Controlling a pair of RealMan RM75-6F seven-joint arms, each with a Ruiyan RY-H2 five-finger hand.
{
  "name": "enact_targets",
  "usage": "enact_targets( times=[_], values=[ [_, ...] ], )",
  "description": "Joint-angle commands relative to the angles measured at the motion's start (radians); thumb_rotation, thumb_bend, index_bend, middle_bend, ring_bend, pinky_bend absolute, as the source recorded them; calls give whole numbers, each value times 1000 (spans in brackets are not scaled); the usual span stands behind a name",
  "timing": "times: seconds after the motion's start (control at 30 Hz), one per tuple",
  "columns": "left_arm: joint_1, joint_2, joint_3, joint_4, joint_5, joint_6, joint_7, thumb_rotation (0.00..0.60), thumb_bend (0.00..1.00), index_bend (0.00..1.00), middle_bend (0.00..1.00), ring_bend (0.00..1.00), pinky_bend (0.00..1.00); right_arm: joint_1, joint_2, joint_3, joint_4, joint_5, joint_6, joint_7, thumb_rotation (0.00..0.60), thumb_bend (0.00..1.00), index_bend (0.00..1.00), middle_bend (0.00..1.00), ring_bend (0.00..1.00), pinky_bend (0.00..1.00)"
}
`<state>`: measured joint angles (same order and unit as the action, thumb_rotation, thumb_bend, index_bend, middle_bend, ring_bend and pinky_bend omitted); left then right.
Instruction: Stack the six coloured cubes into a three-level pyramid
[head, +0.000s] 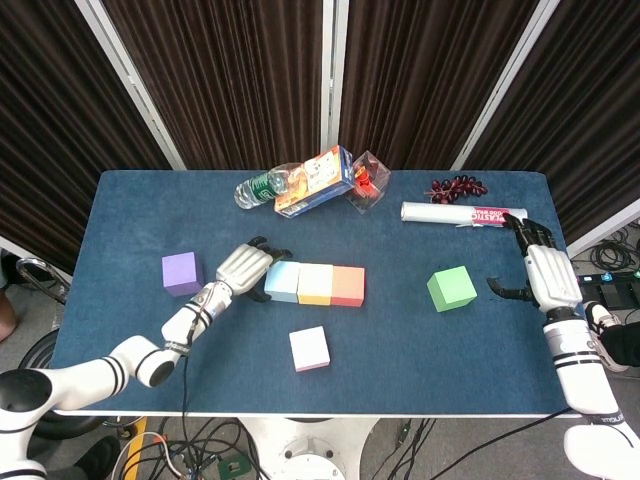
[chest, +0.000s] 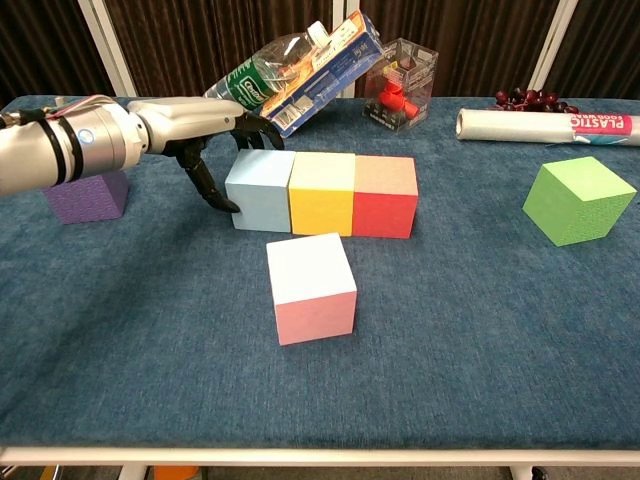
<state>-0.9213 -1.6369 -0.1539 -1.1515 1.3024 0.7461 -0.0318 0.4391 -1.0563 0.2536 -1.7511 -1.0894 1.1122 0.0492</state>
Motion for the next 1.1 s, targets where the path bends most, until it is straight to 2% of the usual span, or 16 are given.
enact_targets(
  times=[0.03, 0.4, 0.83, 0.97, 1.1],
  values=[
    [3, 12, 0, -21, -7, -1, 10, 600, 131, 166, 261, 236, 131, -2, 2, 1, -1, -2, 1, 3, 600, 164, 0, 144, 0, 0],
    [17, 77, 4, -150, -61, 4, 108, 600, 126, 162, 244, 233, 131, -11, 7, 2, -9, -14, 11, 13, 600, 166, 0, 143, 0, 0],
    [9, 69, -5, -143, -130, -13, 157, 600, 124, 162, 244, 233, 131, -17, 10, 1, -10, -18, 11, 19, 600, 166, 0, 142, 0, 0],
    [11, 107, 14, -176, -109, -19, 175, 600, 125, 162, 243, 232, 127, -14, 8, 2, -7, -18, 7, 20, 600, 165, 0, 142, 0, 0],
    [16, 142, 31, -180, -88, 16, 247, 600, 124, 162, 236, 204, 105, -12, 5, 3, -4, -17, 3, 23, 600, 165, 0, 142, 0, 0]
  ],
)
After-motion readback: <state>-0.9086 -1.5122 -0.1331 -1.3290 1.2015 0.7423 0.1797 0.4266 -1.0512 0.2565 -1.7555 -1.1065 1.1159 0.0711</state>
